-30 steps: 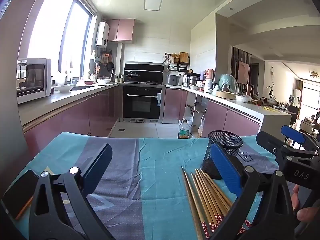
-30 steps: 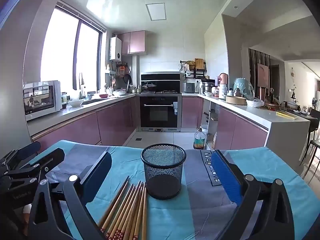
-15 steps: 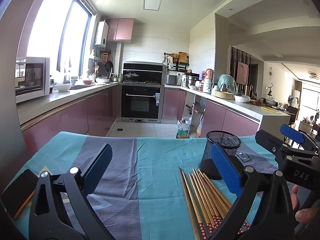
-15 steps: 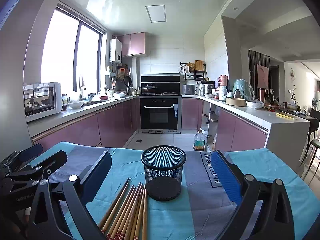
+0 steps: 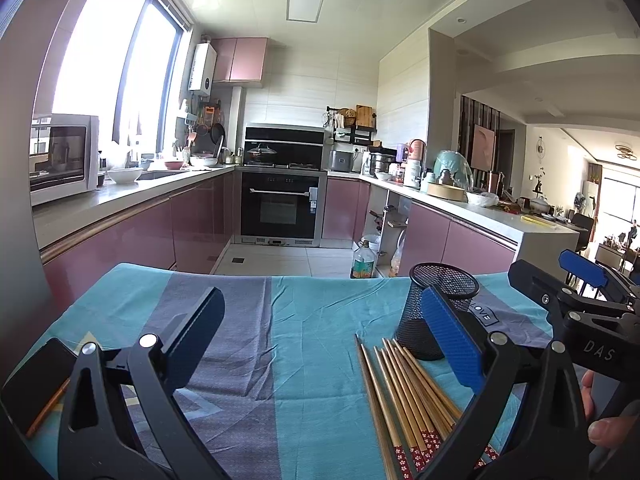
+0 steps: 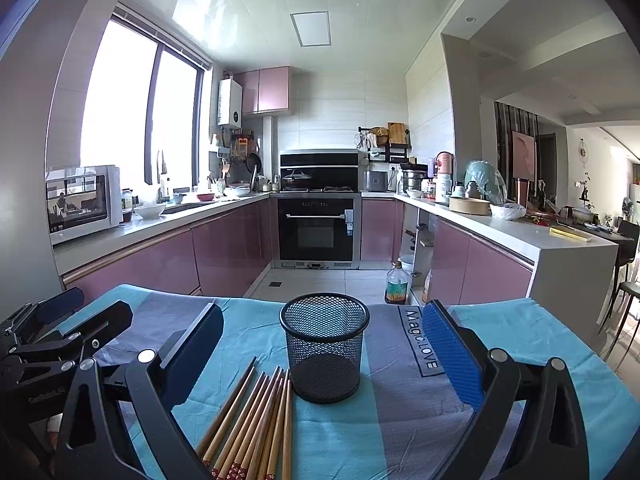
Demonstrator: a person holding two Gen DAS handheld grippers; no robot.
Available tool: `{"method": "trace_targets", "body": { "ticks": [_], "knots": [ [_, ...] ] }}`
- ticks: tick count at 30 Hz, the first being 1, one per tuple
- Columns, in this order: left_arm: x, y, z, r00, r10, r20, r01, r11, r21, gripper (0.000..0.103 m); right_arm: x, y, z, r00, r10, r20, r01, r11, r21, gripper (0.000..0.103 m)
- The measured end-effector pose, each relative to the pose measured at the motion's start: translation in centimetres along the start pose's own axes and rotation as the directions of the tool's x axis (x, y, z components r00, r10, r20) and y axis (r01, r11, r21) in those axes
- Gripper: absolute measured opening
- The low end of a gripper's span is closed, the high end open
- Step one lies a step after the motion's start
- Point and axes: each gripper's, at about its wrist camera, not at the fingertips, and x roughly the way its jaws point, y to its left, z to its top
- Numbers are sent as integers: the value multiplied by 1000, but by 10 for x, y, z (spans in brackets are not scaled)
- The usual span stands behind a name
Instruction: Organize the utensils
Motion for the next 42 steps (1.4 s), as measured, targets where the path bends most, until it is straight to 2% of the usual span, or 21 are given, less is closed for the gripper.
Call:
{"method": "trace_targets", "body": {
  "ticks": [42],
  "knots": [
    [-4, -3, 3, 1000, -18, 1, 18, 1000, 4, 97, 0, 1, 2, 1000, -1, -1, 1, 1000, 7, 96]
  ]
}}
